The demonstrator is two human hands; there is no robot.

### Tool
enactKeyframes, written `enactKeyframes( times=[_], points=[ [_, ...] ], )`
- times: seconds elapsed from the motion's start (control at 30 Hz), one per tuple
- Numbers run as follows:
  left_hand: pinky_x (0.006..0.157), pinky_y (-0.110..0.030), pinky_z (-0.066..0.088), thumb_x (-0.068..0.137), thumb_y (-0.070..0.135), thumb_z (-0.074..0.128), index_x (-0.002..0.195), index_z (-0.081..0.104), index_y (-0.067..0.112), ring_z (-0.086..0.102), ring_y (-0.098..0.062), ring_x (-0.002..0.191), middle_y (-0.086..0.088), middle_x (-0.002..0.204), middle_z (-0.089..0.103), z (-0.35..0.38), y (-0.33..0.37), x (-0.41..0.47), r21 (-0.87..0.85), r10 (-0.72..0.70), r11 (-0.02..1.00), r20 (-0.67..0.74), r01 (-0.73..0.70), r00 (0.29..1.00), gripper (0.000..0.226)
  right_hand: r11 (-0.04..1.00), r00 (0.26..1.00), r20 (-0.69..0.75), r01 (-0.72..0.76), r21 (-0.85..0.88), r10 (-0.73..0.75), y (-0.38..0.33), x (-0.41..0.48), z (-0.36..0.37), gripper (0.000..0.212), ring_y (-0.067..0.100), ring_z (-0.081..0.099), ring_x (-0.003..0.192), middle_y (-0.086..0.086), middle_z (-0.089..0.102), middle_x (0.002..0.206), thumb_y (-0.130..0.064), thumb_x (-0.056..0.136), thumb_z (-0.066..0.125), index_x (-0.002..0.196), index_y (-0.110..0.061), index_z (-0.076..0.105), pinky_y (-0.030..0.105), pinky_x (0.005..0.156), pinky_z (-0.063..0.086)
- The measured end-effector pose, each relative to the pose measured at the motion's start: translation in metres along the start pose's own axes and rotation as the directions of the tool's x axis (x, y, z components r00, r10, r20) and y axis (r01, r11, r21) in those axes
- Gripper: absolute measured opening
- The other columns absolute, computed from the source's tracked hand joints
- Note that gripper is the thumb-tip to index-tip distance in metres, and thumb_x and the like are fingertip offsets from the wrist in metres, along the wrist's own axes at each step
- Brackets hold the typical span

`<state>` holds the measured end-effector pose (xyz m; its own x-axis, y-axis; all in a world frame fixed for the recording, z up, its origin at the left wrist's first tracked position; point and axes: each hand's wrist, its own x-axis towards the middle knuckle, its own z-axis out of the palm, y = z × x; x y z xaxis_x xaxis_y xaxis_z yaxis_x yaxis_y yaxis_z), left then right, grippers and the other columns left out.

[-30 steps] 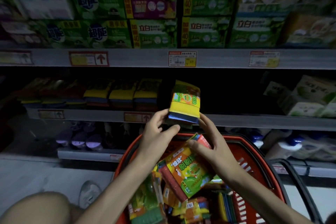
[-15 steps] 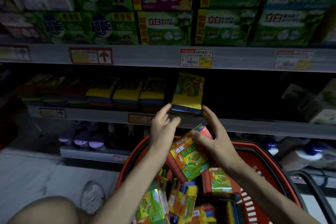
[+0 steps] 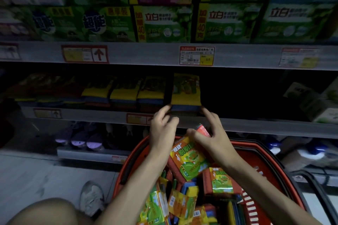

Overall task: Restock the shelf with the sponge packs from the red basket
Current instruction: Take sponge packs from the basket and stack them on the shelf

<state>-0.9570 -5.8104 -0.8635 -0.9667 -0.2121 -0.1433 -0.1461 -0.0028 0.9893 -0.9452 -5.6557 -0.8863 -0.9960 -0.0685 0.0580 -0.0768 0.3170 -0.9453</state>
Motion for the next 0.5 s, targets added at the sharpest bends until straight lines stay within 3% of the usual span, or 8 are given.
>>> enactKeyframes(
  times=[0.1,0.17,0.2,0.33,0.4,0.5],
  points=[
    [0.073,0.003,0.044,0.099,0.007,0.061,0.148,0.052,0.019,0.057,-0.008,0.123,-0.006,0.143,0.06,-0.001,0.0,0.0,0.022,-0.002,1.0,0.005,0.002,1.0,0.052,0.999,1.0,-0.008,-0.029,0.022,0.029,0.001,-0.005,0.001,0.106,0.002,0.047,0.132,-0.022,0.036,0.15,-0.068,0.065,0.071,0.158,-0.037,0.029,0.018,0.099,0.049],
    [0.068,0.005,0.042,0.099,0.008,0.061,0.15,0.051,0.02,0.058,-0.008,0.117,-0.005,0.142,0.061,-0.001,0.001,0.0,0.036,-0.01,0.999,0.01,0.01,1.0,0.053,0.997,0.998,-0.008,-0.057,0.05,0.058,0.001,-0.006,0.001,0.106,0.011,0.051,0.133,-0.019,0.039,0.151,-0.069,0.063,0.073,0.156,-0.039,0.032,0.037,0.104,0.053],
    [0.068,0.005,0.042,0.099,0.009,0.061,0.151,0.049,0.019,0.058,-0.008,0.116,-0.005,0.142,0.061,-0.001,0.003,0.0,0.038,-0.011,0.999,0.014,0.011,1.0,0.054,0.996,0.998,-0.007,-0.062,0.059,0.062,0.0,-0.005,0.0,0.105,0.011,0.052,0.132,-0.018,0.039,0.152,-0.068,0.063,0.074,0.155,-0.039,0.033,0.039,0.104,0.053],
    [0.074,-0.002,0.04,0.099,0.011,0.063,0.153,0.048,0.017,0.057,-0.011,0.126,-0.008,0.146,0.059,-0.002,0.007,0.004,0.043,-0.027,0.999,0.02,0.026,0.999,0.056,0.996,0.998,-0.004,-0.064,0.058,0.065,-0.002,0.0,0.0,0.106,0.009,0.05,0.133,-0.017,0.038,0.151,-0.066,0.063,0.073,0.156,-0.033,0.036,0.036,0.103,0.053],
    [0.079,-0.006,0.04,0.099,0.011,0.063,0.153,0.048,0.016,0.056,-0.009,0.123,-0.007,0.146,0.059,-0.003,0.009,0.006,0.053,-0.036,0.998,0.032,0.034,0.999,0.057,0.995,0.997,-0.006,-0.072,0.062,0.072,-0.005,0.003,0.0,0.106,0.008,0.051,0.131,-0.018,0.039,0.148,-0.065,0.064,0.074,0.156,-0.031,0.035,0.026,0.096,0.053],
    [0.088,-0.017,0.043,0.098,0.012,0.064,0.151,0.05,0.014,0.06,-0.009,0.117,-0.004,0.139,0.064,-0.002,0.012,0.009,0.046,-0.055,0.998,0.036,0.053,0.998,0.056,0.995,0.997,0.0,-0.079,0.064,0.08,-0.009,0.008,-0.001,0.099,0.002,0.052,0.123,-0.032,0.04,0.134,-0.058,0.068,0.074,0.155,-0.034,0.035,0.018,0.089,0.049]
  ],
)
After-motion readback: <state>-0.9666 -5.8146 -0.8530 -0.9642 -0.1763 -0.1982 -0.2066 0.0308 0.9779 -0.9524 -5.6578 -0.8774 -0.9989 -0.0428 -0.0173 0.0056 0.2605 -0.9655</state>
